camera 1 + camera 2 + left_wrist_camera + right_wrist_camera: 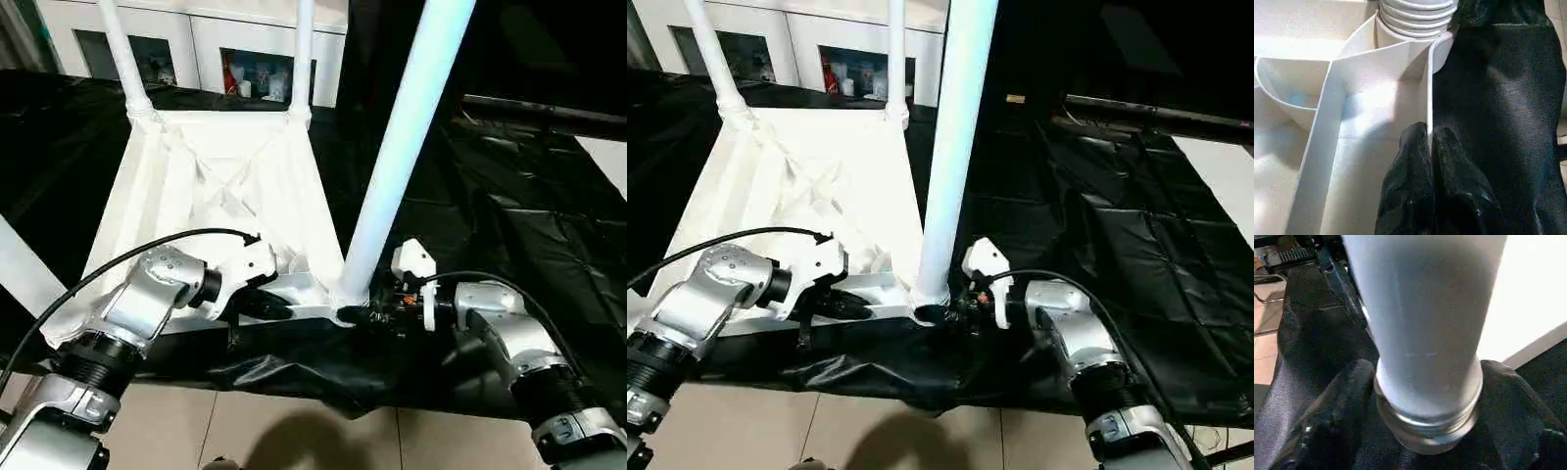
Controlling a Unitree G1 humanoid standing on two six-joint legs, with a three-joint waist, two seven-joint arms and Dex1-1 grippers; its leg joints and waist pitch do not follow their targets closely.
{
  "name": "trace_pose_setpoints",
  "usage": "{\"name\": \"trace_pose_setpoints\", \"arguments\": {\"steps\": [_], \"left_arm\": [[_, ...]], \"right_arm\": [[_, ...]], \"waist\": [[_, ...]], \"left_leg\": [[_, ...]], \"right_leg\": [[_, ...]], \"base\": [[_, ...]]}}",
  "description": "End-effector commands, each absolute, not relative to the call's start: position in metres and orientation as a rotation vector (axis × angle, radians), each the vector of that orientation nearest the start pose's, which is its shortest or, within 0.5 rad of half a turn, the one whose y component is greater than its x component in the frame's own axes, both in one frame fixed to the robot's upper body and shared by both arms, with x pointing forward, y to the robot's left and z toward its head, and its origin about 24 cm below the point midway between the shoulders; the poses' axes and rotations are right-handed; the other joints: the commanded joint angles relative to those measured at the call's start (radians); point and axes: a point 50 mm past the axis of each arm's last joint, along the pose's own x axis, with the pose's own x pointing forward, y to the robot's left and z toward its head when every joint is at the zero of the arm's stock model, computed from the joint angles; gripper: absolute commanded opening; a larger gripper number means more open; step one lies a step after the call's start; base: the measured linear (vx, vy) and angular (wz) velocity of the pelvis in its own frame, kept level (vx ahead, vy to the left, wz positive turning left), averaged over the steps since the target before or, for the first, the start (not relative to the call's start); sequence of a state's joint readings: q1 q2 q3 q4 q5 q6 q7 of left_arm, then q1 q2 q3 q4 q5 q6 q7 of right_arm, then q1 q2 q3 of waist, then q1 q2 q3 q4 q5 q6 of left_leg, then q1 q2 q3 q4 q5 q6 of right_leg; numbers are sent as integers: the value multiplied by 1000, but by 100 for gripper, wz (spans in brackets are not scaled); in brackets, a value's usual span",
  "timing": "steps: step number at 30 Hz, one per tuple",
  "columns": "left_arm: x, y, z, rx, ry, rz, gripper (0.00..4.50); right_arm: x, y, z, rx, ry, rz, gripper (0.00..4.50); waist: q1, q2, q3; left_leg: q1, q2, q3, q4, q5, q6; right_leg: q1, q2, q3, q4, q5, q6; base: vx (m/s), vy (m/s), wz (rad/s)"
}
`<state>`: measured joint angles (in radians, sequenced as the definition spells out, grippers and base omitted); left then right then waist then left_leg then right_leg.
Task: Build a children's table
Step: Rotate leg to tighten
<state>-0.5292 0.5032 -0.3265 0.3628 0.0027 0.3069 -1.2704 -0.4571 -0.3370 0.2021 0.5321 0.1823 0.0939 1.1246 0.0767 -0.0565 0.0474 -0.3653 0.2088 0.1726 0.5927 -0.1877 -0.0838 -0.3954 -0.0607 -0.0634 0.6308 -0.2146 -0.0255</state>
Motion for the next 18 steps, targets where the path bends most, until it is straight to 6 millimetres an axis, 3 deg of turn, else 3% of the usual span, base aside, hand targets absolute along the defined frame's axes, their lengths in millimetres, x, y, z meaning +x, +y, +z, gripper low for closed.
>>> {"name": "trace_pose_setpoints", "arguments": {"steps": [1,8,11,13,14,15,17,18], "left_arm": [[293,152,50,419,648,-1368,0],[293,154,49,402,656,-1361,0],[299,149,45,357,647,-1283,0],[311,140,40,342,627,-1155,0],[317,137,39,337,620,-1100,0],[326,130,37,321,604,-999,0],[329,128,36,306,598,-961,0],[334,122,36,277,588,-908,0]], "right_arm": [[301,-138,40,-117,317,1254,293],[302,-137,39,-75,307,1240,271],[310,-137,32,-10,298,1090,270],[320,-137,20,43,321,875,270],[323,-135,16,60,330,822,270],[324,-128,12,80,340,772,270],[325,-124,10,75,342,758,269],[326,-116,9,65,349,721,269]], "waist": [[-3,-1,-63],[-5,1,-63],[-7,0,-61],[-14,2,-53],[-21,6,-48],[-26,2,-48],[-24,2,-48],[-25,3,-50]], "left_leg": [[10,27,1,-60,-59,69],[10,27,1,-60,-59,71],[10,26,1,-61,-75,63],[13,25,1,-67,-126,31],[21,24,-2,-72,-205,-2],[22,23,-5,-72,-245,-21],[29,25,-8,-72,-266,-20],[24,23,-7,-72,-256,-16]], "right_leg": [[56,-75,51,-58,8,-236],[56,-75,50,-57,14,-240],[55,-75,50,-61,-10,-240],[48,-76,49,-74,-101,-233],[46,-78,48,-87,-233,-211],[48,-80,48,-96,-321,-182],[43,-83,50,-104,-369,-160],[43,-82,52,-103,-363,-154]], "base": [[0,0,0],[0,0,0],[0,0,0],[0,0,0],[-50,-1,-3],[-50,-1,-3],[-26,2,0],[0,0,0]]}}
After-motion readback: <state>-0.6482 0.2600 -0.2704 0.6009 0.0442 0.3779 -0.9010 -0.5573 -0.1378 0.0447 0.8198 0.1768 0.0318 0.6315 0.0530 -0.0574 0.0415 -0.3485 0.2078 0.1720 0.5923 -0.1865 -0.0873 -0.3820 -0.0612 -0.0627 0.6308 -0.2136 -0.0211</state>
